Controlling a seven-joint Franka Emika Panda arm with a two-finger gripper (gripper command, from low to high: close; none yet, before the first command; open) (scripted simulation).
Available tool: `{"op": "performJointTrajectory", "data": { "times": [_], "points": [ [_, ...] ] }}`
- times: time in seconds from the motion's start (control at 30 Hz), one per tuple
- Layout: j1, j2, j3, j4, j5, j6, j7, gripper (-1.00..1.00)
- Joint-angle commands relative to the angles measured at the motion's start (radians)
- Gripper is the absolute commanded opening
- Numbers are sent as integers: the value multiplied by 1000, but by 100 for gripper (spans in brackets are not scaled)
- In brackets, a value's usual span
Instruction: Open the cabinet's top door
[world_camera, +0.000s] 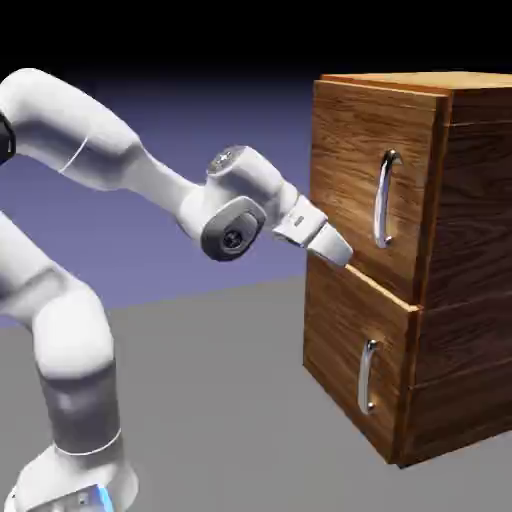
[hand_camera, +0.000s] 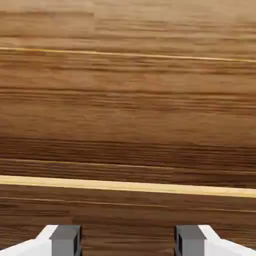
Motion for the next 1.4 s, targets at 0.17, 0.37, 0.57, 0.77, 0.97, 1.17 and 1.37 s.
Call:
{"op": "performJointTrajectory", "data": {
  "times": [0.17,0.37,0.57,0.77,0.97,1.17,1.37],
  "points": [
    [74,-59,-98,26,-261,-11,-130,0],
    [147,-117,-195,52,-522,-22,-260,0],
    [221,-176,-293,78,-783,-34,-391,0],
    [295,-235,-391,104,-1044,-45,-521,0],
    [368,-293,-489,130,-1305,-56,-651,0],
    [442,-352,-586,156,-1566,-67,-781,0],
    [516,-411,-684,182,-1827,-78,-912,0]
  ]
}}
